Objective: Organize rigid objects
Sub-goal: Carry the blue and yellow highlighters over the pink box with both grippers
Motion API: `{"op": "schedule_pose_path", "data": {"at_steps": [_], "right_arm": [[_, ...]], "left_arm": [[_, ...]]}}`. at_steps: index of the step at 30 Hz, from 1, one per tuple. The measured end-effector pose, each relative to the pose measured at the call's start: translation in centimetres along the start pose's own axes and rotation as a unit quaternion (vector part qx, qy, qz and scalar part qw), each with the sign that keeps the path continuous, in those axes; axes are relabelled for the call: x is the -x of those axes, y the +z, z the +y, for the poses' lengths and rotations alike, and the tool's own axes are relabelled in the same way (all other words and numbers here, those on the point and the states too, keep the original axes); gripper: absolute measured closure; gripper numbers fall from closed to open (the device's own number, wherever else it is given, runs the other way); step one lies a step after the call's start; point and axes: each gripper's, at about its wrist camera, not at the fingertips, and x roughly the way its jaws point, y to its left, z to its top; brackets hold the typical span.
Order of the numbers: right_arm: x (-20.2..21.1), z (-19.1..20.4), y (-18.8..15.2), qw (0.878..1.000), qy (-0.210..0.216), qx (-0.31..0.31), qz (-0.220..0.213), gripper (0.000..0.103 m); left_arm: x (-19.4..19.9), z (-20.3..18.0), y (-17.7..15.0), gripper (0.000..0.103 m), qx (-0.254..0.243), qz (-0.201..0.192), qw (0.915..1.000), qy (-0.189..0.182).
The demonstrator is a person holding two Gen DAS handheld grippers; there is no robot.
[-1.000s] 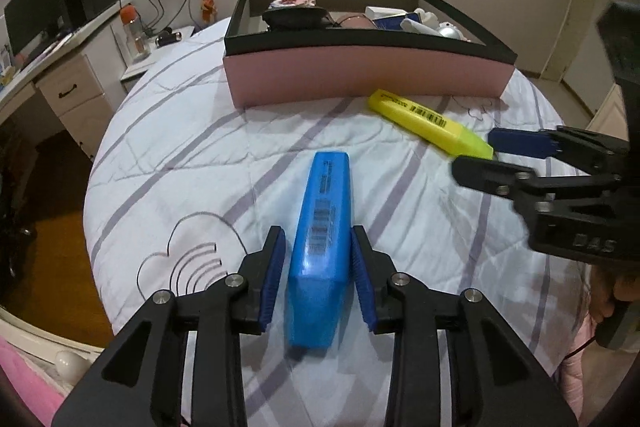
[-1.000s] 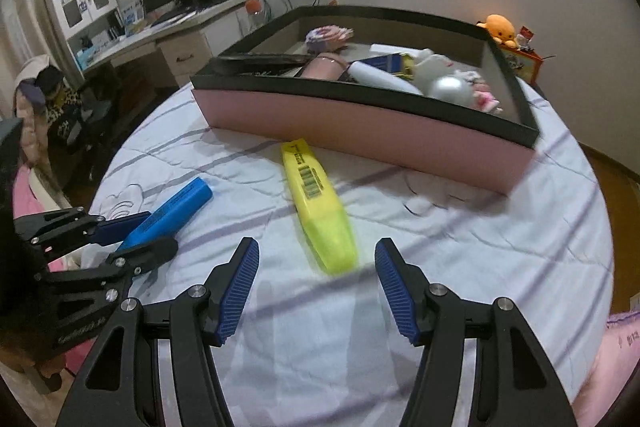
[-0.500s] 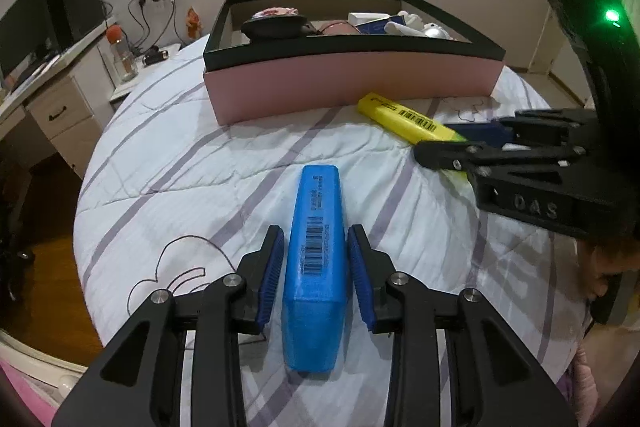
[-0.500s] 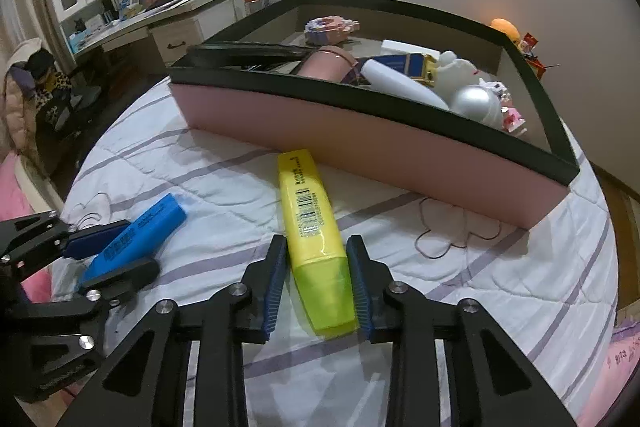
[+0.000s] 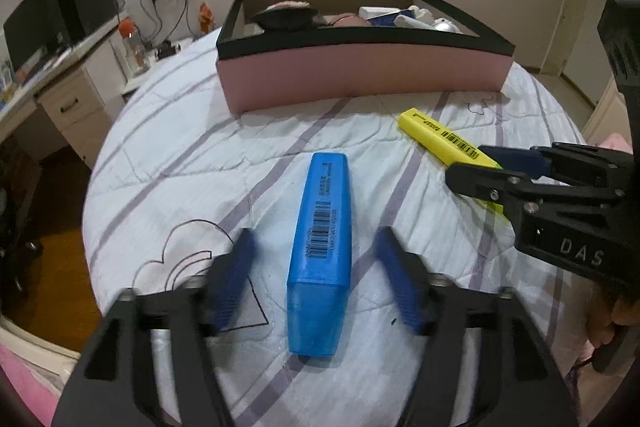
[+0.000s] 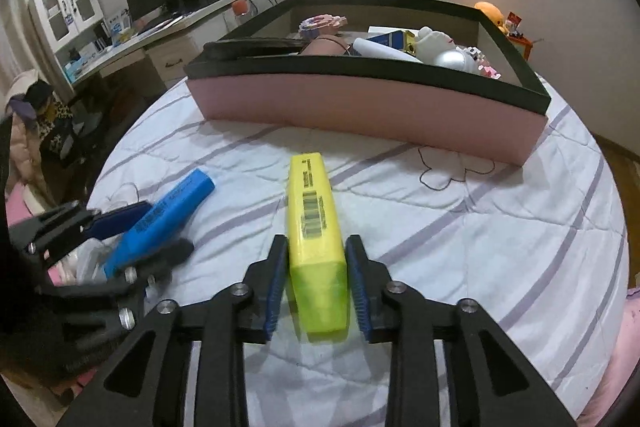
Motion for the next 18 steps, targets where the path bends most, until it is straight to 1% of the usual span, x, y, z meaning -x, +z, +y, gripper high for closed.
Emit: {"op": "schedule_pose_path", "data": {"at_steps": [1,2,3,4,6,7,8,9,10,11,12,13,14,16,17,18], "right_arm": [[-0.2,0.1,0.2,1.0,-0.001,-0.002,0.001,0.061],[-0.3,0.2,0.4,1.0,-0.002,0.0,0.0,0.06],[-0.5,0.4,0.5,1.0,-0.004,0.005,-0.002,0.058],[-0.7,0.6,0.5,1.0,-0.007,0.01,-0.003,0.058],[-0.8,0.9,0.4,1.0,-0.013,0.019,-0.008,0.058],[-0.7,1.0,0.3,1.0,-0.014,0.021,-0.009,0.058],[-0.6,1.1,0.2,1.0,-0.015,0.023,-0.01,0.061],[-0.5,1.1,0.0,0.999,-0.019,0.027,-0.012,0.074],[-0.4,1.0,-0.1,0.999,-0.022,0.026,-0.014,0.076],[-0.3,0.9,-0.2,0.999,-0.019,0.023,-0.014,0.076],[-0.1,0.8,-0.3,1.0,-0.016,0.02,-0.014,0.076],[0.0,0.7,-0.4,1.0,-0.014,0.019,-0.013,0.076],[0.2,0.7,-0.5,1.0,-0.014,0.02,-0.012,0.076],[0.3,0.7,-0.6,1.0,-0.012,0.02,-0.011,0.076],[0.5,0.7,-0.7,1.0,-0.009,0.018,-0.01,0.076],[0.6,0.6,-0.8,1.0,-0.006,0.013,-0.012,0.076]], "left_arm": [[-0.1,-0.1,0.0,0.011,-0.002,0.004,0.9999,-0.01],[-0.3,-0.6,-0.2,0.009,-0.017,0.006,0.9998,-0.008],[-0.4,-1.1,-0.2,0.008,-0.028,0.004,0.9996,0.006],[-0.3,-1.3,-0.2,0.009,-0.023,0.002,0.9996,0.016],[-0.2,-1.1,-0.3,0.01,-0.013,0.001,0.9998,0.014],[-0.1,-1.2,-0.4,0.013,-0.015,-0.002,0.9998,0.015],[0.0,-1.2,-0.5,0.014,-0.018,-0.003,0.9997,0.015],[0.1,-1.3,-0.5,0.02,-0.019,-0.004,0.9997,0.015],[0.3,-1.3,-0.5,0.031,-0.018,-0.006,0.9997,0.018],[0.5,-1.3,-0.5,0.036,-0.014,-0.008,0.9997,0.016],[0.6,-1.3,-0.5,0.044,-0.015,-0.008,0.9998,0.014],[0.7,-1.3,-0.5,0.049,-0.016,-0.009,0.9997,0.016],[0.8,-1.3,-0.4,0.051,-0.014,-0.009,0.9998,0.014],[1.1,-1.2,-0.3,0.073,-0.006,-0.006,1.0,0.002],[1.3,-1.0,-0.3,0.076,0.001,-0.007,0.9999,-0.007],[1.3,-1.0,-0.1,0.076,0.004,-0.008,0.9997,-0.021]]}}
